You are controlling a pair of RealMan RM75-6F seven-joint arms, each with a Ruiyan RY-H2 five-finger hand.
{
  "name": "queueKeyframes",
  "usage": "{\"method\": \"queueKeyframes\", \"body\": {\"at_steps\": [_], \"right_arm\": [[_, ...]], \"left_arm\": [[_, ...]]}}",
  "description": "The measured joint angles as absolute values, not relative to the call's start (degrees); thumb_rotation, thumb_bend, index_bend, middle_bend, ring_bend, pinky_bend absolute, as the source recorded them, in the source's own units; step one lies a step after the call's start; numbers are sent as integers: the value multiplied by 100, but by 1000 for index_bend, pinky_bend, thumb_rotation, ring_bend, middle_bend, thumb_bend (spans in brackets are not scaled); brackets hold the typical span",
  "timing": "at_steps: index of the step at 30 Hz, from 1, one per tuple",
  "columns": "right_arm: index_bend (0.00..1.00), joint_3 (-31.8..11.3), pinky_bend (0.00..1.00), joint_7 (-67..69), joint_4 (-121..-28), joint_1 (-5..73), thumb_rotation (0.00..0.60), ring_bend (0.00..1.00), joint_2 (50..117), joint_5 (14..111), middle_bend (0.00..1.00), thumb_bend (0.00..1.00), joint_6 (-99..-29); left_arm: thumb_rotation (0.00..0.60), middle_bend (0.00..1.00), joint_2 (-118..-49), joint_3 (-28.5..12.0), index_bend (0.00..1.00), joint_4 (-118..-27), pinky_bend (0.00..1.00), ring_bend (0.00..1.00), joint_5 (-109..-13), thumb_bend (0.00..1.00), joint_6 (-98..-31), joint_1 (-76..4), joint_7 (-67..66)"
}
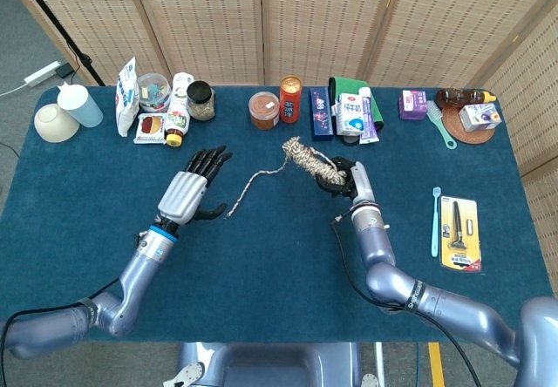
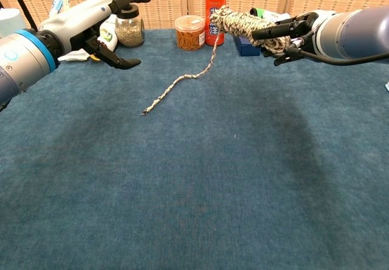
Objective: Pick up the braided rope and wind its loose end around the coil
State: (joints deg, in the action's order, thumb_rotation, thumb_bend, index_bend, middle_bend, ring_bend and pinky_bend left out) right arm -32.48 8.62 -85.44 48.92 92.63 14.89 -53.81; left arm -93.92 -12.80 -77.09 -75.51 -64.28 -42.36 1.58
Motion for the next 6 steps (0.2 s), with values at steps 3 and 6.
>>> {"method": "queueKeyframes", "body": {"at_steps": [3,6], "right_arm": [[766,-3231,635,844,-8591,4832,600,555,9241,1553,667,754,-5354],[766,-3224,635,812,-8679,4783,600,555,9190,1600,667,754,-5344]], "left_arm": [[600,0,-9279,-1288,0,-7886,0,0,-7555,246,-6468,-4193,119],[600,0,-9105,-1301,0,-8178,0,0,-7542,246,-6523,-4132,20]]}}
